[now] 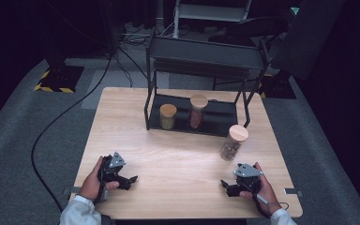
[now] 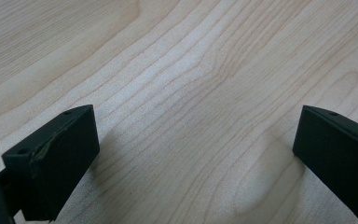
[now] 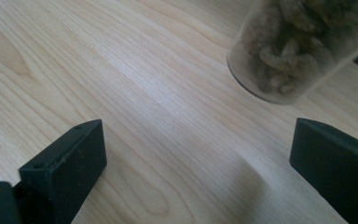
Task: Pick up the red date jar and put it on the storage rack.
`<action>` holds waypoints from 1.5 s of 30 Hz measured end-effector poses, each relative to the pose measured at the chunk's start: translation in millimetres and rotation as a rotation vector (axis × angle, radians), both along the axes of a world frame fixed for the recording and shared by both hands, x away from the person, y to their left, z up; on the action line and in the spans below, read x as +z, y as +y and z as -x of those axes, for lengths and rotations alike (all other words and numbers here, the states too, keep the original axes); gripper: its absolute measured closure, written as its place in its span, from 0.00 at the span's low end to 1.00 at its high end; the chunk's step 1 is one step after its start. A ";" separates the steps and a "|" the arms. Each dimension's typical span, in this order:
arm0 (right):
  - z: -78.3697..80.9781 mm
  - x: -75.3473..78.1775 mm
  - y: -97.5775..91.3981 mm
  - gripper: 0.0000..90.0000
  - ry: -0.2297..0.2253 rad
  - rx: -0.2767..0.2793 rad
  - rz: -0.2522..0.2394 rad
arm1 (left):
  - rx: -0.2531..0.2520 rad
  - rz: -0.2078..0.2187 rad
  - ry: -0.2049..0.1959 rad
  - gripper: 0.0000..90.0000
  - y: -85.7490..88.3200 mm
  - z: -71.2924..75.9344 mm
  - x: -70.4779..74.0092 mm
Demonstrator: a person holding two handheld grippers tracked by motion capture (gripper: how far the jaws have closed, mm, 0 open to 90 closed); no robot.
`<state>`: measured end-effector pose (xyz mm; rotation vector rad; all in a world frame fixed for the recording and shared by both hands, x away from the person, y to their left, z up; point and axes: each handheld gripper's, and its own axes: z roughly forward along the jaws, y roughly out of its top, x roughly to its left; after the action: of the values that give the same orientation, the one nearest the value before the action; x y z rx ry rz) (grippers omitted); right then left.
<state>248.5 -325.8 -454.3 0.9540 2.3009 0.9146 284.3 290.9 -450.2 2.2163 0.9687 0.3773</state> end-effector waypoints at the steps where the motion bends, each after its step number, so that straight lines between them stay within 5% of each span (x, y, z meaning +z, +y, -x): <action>1: 0.0 0.3 -2.9 0.04 0.008 -0.006 -0.006 | 0.000 0.000 0.000 0.00 0.0 0.0 0.0; 6: 3.3 1.4 -22.5 0.04 0.034 -0.068 -0.082 | 0.000 0.001 0.000 0.00 0.0 0.0 -0.1; 11: 5.5 1.5 -35.4 0.04 0.053 -0.117 -0.108 | 0.000 0.000 0.000 0.00 0.0 0.0 0.0; 29: 7.5 0.7 -51.3 0.03 0.093 -0.212 -0.097 | 0.001 0.001 0.000 0.00 0.0 0.1 -0.1; 45: 2.4 -0.5 -59.0 0.00 0.117 -0.241 -0.118 | -0.004 0.000 -0.001 0.00 0.3 -0.9 -0.1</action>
<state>246.1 -384.8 -454.8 1.3338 2.1830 0.9209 285.1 291.2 -450.2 2.2177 0.9636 0.3763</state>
